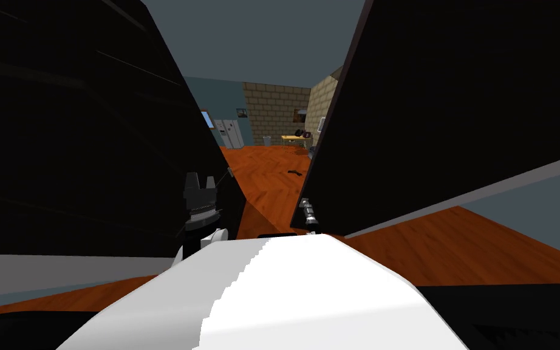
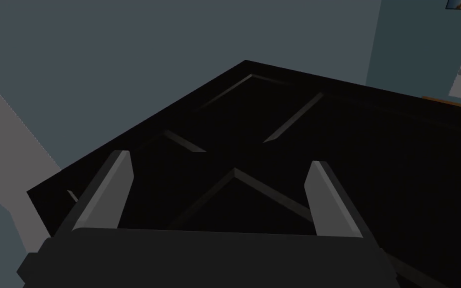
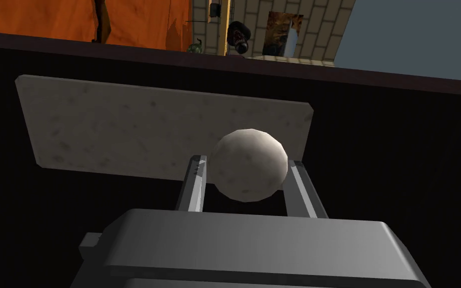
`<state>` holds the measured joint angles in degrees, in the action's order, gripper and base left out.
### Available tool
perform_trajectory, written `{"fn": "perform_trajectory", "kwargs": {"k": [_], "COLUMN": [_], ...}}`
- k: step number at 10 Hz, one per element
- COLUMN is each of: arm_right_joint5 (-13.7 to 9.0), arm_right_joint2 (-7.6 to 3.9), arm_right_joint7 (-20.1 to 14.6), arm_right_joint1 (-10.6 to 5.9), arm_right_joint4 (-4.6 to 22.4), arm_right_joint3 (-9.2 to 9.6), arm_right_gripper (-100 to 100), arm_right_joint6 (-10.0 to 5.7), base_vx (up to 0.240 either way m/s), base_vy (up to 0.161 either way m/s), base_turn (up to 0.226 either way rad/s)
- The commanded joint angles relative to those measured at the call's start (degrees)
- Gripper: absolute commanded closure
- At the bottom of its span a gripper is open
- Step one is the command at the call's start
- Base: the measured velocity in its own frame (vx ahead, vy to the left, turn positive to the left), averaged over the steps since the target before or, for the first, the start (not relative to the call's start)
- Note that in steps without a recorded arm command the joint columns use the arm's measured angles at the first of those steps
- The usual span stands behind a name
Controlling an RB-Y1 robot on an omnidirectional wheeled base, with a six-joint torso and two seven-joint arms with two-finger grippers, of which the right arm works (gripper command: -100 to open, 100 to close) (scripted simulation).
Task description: Push the door open
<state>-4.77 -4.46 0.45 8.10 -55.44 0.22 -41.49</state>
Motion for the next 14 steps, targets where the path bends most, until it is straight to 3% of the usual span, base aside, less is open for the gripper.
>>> {"fn": "perform_trajectory", "kwargs": {"k": [1,4,5,8,11,14], "arm_right_joint5": [-0.71,-1.58,-1.39,-1.51,-1.7,-1.77], "arm_right_joint2": [-0.44,-0.27,-0.21,0.15,1.25,0.7], "arm_right_joint7": [0.4,1.01,0.69,0.65,0.59,0.69], "arm_right_joint1": [-0.42,-1.0,0.04,0.65,1.58,1.29], "arm_right_joint4": [0.52,1.17,-0.02,-0.51,-1.26,-0.73], "arm_right_joint3": [-1.92,-4.11,-3.16,-3.04,-2.85,-3.13], "arm_right_gripper": [100,100,-100,-100,-100,-100], "arm_right_joint6": [-0.57,-0.6,-0.16,-0.35,-0.65,-0.99], "base_vx": [0.136,0.15,-0.024,-0.191,-0.223,0.057], "base_vy": [0.042,0.05,0.095,0.084,0.094,0.013], "base_turn": [-0.074,-0.097,-0.06,-0.028,-0.038,0.011]}}
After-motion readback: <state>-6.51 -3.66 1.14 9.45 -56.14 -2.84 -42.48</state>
